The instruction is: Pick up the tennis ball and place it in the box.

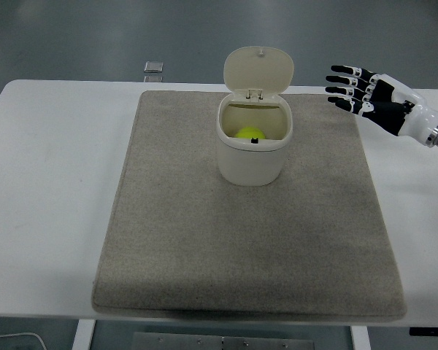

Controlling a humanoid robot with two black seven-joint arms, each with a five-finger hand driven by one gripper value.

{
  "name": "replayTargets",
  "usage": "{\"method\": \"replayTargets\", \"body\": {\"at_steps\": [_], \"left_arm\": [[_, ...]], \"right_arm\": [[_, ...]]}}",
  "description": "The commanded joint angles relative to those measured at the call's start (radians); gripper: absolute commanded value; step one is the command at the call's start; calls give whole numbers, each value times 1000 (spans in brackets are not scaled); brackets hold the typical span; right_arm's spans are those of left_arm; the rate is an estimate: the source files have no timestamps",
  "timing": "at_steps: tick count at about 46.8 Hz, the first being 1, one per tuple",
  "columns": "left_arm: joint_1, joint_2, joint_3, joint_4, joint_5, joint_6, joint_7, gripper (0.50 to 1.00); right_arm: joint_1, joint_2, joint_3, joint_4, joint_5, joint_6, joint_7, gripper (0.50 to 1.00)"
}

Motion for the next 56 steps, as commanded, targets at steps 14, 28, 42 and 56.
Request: {"method": "replayTargets", "body": {"at_steps": [14, 28, 42, 56], "left_arm": [[0, 0, 1, 0, 0, 0, 0, 992], [0, 0, 0, 0, 0, 0, 0, 992], [0, 0, 0, 0, 0, 0, 0, 992], [0, 0, 0, 0, 0, 0, 0, 992]], "right_arm": [[-5, 25, -2, -24, 254, -93, -152, 860], [-20, 51, -1, -24, 349, -145, -180, 860], [-26, 61, 1, -23, 352, -167, -166, 899], [-28, 61, 1, -13, 351, -157, -152, 899]]}}
